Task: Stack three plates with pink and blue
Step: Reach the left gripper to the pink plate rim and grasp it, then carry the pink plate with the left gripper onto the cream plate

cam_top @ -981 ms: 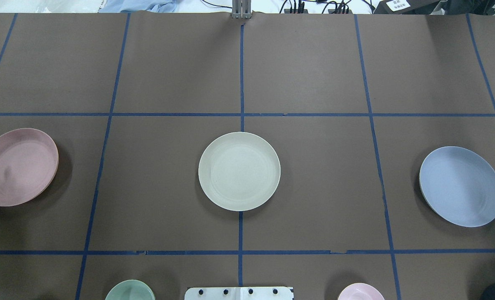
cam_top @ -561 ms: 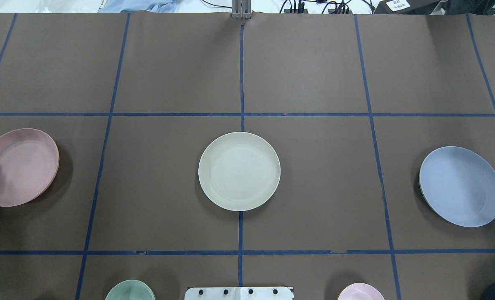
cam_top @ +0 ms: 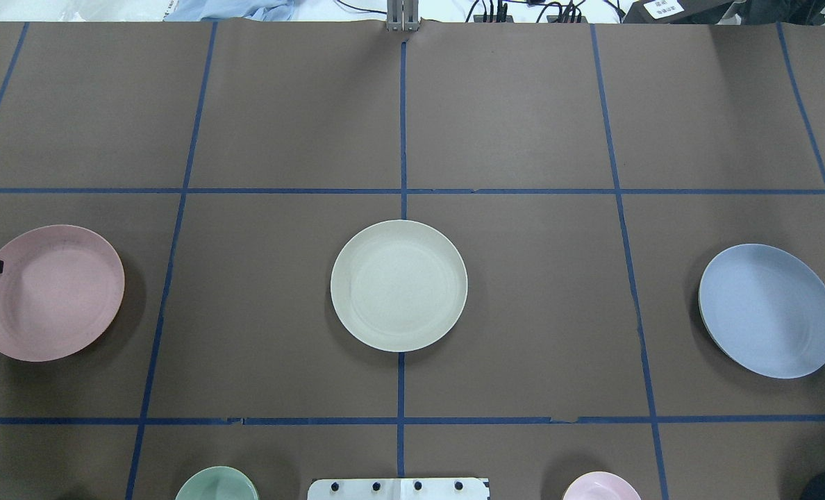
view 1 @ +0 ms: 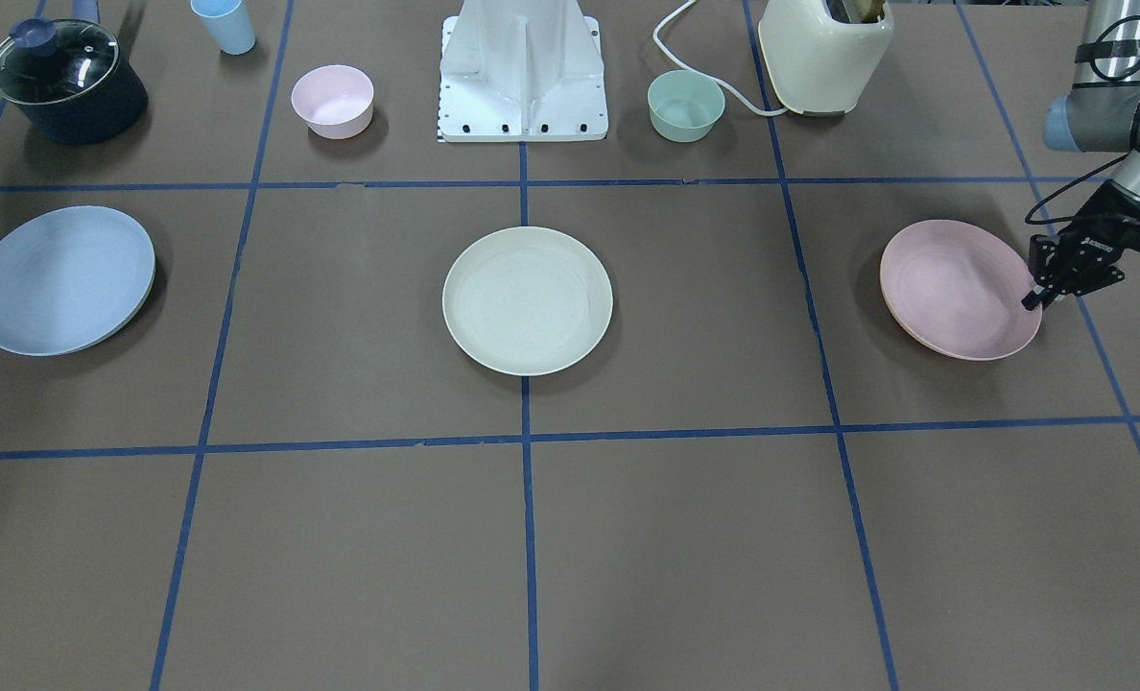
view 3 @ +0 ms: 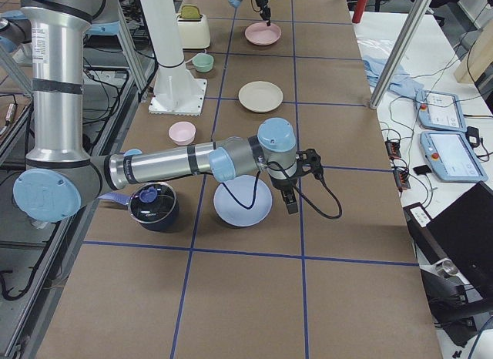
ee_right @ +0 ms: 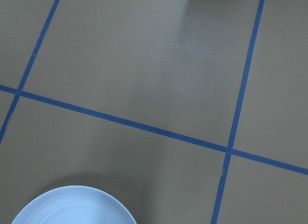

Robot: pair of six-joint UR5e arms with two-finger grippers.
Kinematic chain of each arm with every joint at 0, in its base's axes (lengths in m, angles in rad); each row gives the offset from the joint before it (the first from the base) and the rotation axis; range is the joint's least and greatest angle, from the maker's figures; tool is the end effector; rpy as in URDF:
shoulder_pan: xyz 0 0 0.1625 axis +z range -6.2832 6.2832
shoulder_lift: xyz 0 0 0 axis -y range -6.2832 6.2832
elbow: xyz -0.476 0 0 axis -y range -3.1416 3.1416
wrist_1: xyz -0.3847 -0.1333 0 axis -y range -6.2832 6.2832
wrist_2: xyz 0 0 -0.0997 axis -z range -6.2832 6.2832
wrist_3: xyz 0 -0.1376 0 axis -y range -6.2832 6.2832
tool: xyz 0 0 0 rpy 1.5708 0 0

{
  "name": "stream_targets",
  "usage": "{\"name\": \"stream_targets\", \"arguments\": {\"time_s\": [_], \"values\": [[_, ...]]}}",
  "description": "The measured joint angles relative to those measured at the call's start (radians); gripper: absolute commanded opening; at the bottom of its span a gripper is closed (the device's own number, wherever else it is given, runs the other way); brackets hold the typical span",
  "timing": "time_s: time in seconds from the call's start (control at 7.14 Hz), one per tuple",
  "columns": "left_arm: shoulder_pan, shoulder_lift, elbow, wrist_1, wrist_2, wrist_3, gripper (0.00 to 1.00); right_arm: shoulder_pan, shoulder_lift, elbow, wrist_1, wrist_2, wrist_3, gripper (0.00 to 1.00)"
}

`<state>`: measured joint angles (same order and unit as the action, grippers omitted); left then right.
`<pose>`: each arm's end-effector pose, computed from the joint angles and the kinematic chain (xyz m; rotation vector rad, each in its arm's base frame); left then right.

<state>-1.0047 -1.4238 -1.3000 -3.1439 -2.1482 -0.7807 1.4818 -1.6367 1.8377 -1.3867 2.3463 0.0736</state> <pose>0.1802 -0.3921 0.7448 0.5556 1.0941 0.1463 -0.0054 -0.4763 0.6143 0.3022 -0.7930 -0.1637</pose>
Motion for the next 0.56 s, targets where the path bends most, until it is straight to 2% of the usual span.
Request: {"name": "stream_targets", "arguments": {"time_s": [0.28,0.56], "values": [[-0.010,-0.031,-0.139,0.159,-0.059,-0.004,0.00,0.000,0.000,0.000,0.000,0.002,0.000,1.00],[-0.007,-0.098,-0.364,0.447,-0.064,-0.076,0.00,0.000,0.000,-0.001,0.000,0.004,0.001,1.00]]}}
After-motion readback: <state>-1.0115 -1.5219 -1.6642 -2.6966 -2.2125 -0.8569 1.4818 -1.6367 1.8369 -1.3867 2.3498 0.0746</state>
